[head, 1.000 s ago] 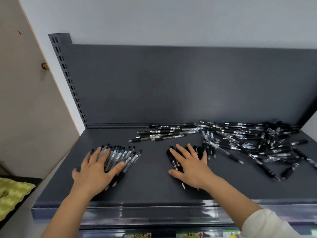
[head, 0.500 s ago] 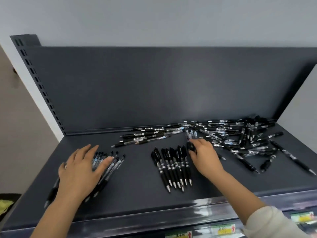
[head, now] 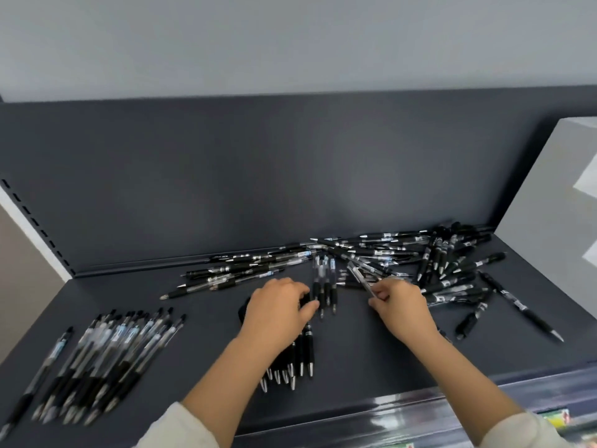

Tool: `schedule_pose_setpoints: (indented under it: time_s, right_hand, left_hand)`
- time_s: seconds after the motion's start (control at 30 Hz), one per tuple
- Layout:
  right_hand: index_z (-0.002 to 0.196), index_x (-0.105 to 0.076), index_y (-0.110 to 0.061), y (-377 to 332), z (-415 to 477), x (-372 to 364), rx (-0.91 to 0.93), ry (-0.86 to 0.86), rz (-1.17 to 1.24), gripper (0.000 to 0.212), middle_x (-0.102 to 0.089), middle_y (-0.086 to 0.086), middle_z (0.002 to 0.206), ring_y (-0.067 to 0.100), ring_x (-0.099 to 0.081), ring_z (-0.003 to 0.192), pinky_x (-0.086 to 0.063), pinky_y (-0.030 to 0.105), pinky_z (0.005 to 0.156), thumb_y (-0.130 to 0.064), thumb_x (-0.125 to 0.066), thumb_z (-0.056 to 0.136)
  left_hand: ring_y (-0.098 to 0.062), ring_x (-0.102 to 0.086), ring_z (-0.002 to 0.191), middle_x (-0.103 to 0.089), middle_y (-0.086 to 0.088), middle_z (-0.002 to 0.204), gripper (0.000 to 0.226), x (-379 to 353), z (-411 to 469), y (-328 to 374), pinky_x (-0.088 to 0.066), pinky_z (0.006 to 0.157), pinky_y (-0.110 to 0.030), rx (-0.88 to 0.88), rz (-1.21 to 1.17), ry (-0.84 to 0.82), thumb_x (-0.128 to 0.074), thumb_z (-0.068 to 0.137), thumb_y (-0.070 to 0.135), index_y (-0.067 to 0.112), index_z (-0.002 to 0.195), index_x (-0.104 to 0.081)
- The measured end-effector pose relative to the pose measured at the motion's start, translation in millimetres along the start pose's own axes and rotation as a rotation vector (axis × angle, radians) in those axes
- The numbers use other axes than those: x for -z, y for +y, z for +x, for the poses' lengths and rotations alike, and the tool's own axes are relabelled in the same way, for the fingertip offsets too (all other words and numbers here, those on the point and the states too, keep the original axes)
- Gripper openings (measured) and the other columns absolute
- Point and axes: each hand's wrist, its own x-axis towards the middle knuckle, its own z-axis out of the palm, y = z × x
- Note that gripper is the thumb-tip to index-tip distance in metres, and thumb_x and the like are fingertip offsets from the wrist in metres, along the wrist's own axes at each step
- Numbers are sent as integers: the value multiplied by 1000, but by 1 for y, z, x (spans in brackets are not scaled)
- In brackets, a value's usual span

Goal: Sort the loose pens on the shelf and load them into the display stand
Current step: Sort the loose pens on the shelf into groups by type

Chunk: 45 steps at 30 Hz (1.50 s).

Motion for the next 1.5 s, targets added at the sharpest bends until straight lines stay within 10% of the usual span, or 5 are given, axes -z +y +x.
schedule_pose_setpoints:
  time_s: [0.5, 0.8, 0.93, 1.13, 1.5]
  right_hand:
    - [103, -71, -14, 21, 29, 13, 21, -55, 252, 25, -70, -1, 87, 13, -65, 81, -52, 29, 80, -19, -74, 79]
    - [102, -71, -13, 33, 40, 21, 20, -85, 357, 24, -63, -9, 76, 8, -62, 72, -44, 10, 64, -19, -74, 79]
    - [101, -71, -12, 34, 44, 25, -2, -116, 471, 21, -67, -6, 80, 7, -62, 70, -45, 9, 62, -16, -73, 80]
    - [103, -67, -5, 8, 44, 21, -132, -282, 844, 22, -67, 5, 85, 14, -64, 77, -50, 21, 56, -8, -71, 81]
    - [92, -67, -8, -52, 21, 6, -267, -669, 1223, 7, -74, 5, 85, 13, -69, 75, -52, 21, 58, -10, -62, 88]
  left_hand:
    - [-23, -62, 94, -63, -6, 97, 41, -28, 89, 47, -46, 71, -31, 424, -87, -313, -73, 74, 45, 11, 90, -56]
    - [-21, -63, 78, -55, -1, 66, 36, -17, 90, 47, -41, 60, -26, 492, -256, -269, -77, 72, 40, 15, 62, -53]
    - [-21, -66, 71, -68, -6, 74, 29, -10, 84, 37, -56, 74, -32, 479, -479, -191, -81, 72, 33, 7, 79, -69]
    - [-2, -47, 35, -54, 6, 45, 20, 8, 61, 31, -39, 42, -15, 456, -749, -269, -72, 83, 20, 8, 70, -63]
    - [-12, -53, 61, -65, -1, 70, 10, 28, 21, -2, -43, 56, -21, 343, -1082, -406, -69, 84, 19, 9, 84, -71]
